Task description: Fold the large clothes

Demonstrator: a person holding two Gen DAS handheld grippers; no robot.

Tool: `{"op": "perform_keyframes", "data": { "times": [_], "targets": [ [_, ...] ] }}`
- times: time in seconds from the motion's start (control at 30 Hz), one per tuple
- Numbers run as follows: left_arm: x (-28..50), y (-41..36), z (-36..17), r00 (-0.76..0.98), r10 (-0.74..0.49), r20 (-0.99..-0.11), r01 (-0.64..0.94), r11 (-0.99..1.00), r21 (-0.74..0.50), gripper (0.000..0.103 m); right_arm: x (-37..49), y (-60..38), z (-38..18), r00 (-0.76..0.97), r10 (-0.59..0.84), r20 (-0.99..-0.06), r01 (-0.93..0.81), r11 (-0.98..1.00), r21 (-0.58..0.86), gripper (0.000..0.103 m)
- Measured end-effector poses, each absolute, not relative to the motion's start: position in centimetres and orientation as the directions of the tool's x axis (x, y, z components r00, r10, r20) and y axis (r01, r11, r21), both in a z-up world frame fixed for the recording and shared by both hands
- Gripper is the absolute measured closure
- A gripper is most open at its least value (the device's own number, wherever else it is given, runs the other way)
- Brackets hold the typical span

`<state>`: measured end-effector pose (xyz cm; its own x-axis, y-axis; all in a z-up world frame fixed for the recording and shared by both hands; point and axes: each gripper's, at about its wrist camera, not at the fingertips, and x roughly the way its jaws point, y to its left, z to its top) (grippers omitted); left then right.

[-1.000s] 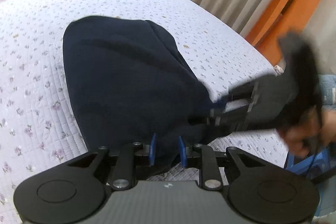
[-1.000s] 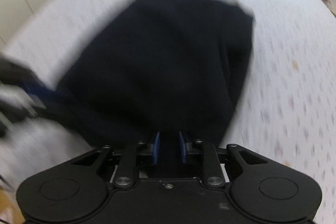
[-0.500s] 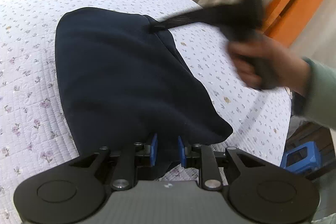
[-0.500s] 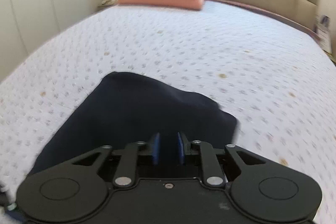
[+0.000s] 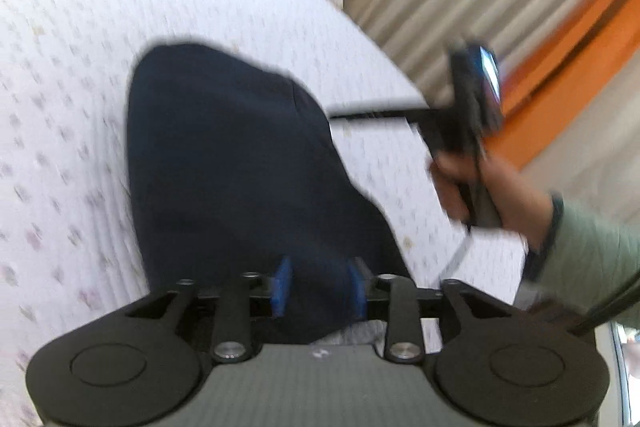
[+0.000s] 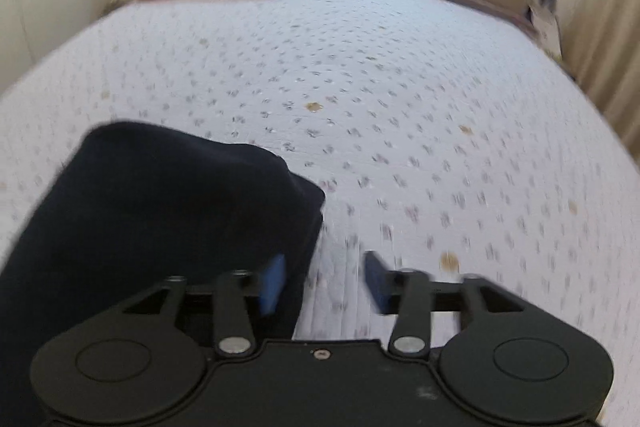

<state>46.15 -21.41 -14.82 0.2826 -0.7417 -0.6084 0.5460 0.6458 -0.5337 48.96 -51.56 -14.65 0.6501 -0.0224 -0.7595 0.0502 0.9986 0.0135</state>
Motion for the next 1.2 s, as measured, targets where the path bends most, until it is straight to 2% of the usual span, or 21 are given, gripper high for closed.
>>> {"op": "perform_keyframes", "data": {
  "times": [0.1,0.2,0.27,0.33,0.53,0.6,0.8,0.9,0.97,1.07,1.1,1.2],
  "targets": [
    [47.7,-19.8,-13.7,0.346,-0.732,-0.587,0.506,0.672,-0.541,0.035,47.6,-52.6,-14.4,0.634,0.043,-0.772,0.091,0.987,0.129,0.024],
    [49.9,-19.3,-13.9,0.406,-0.664,-0.627,0.446,0.743,-0.499,0.026,46.6,-53.0,-14.6,0.597,0.171,-0.784,0.085,0.958,0.274,0.023],
    [51.6,-19.4,-14.6,0.420,-0.617,-0.666,0.385,0.785,-0.485,0.026,46.6,-52.7,-15.0,0.590,0.233,-0.773,0.071,0.939,0.337,0.022],
    [52.8,-19.4,-15.5,0.425,-0.613,-0.666,0.345,0.790,-0.507,0.026,46.7,-52.5,-15.7,0.577,0.266,-0.772,0.061,0.929,0.365,0.021],
    [56.4,-19.4,-18.6,0.354,-0.677,-0.646,0.273,0.735,-0.621,0.022,47.3,-53.6,-19.0,0.529,0.335,-0.780,0.097,0.889,0.447,0.020],
    [57.1,-19.1,-19.5,0.321,-0.696,-0.642,0.249,0.716,-0.652,0.017,47.8,-54.2,-20.1,0.514,0.379,-0.770,0.107,0.862,0.496,0.019],
    [58.9,-19.5,-23.1,0.234,-0.739,-0.632,0.195,0.672,-0.714,0.015,49.1,-55.3,-22.3,0.469,0.513,-0.719,0.072,0.789,0.610,0.017],
    [59.2,-20.0,-24.5,0.205,-0.772,-0.601,0.155,0.632,-0.759,0.015,49.5,-55.6,-22.9,0.458,0.573,-0.680,0.048,0.748,0.662,0.018],
    [59.3,-20.5,-25.4,0.198,-0.784,-0.589,0.139,0.617,-0.775,0.017,49.6,-55.6,-23.4,0.453,0.622,-0.639,0.048,0.698,0.714,0.033],
    [58.8,-20.9,-25.2,0.225,-0.772,-0.595,0.154,0.631,-0.760,0.030,49.5,-55.1,-23.1,0.465,0.619,-0.633,0.030,0.704,0.710,0.042],
    [58.6,-20.8,-25.0,0.232,-0.774,-0.589,0.165,0.628,-0.761,0.036,49.3,-54.9,-22.7,0.468,0.618,-0.632,0.022,0.706,0.708,0.043],
    [57.9,-20.3,-24.2,0.241,-0.801,-0.547,0.196,0.593,-0.781,0.046,48.8,-54.1,-20.9,0.485,0.622,-0.615,-0.024,0.712,0.701,0.046]
  ]
}}
